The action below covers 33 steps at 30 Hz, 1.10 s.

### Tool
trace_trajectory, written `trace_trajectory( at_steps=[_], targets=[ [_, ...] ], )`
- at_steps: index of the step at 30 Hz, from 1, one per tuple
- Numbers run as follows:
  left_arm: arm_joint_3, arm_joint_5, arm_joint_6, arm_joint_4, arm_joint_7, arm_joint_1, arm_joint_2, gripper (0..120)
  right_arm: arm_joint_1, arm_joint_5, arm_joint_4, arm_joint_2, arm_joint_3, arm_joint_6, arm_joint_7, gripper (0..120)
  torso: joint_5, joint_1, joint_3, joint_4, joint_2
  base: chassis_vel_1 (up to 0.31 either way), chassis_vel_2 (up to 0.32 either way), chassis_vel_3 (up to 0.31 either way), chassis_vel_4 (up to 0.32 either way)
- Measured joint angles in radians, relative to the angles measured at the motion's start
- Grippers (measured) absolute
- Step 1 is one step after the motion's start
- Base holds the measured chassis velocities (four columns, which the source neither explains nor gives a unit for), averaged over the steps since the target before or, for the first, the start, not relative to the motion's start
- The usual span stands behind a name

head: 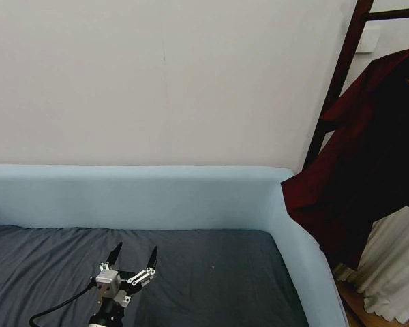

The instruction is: Pick up the clothes from the sofa and hang them on the clothes hanger.

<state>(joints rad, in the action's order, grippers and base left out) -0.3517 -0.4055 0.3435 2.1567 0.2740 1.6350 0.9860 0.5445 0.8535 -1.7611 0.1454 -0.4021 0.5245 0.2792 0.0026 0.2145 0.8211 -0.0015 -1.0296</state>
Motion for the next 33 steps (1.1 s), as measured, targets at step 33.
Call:
trace_trajectory(
  at_steps=[33],
  targets=[
    [0.0, 0.0, 0.0, 0.0, 0.0, 0.0, 0.0, 100, -0.158, -0.308, 0.326, 0.327, 0.066, -0.354, -0.268, 8, -0.0005, 0.0, 0.0, 0.0007, 0.0, 0.0, 0.0, 0.0, 0.0]
  ],
)
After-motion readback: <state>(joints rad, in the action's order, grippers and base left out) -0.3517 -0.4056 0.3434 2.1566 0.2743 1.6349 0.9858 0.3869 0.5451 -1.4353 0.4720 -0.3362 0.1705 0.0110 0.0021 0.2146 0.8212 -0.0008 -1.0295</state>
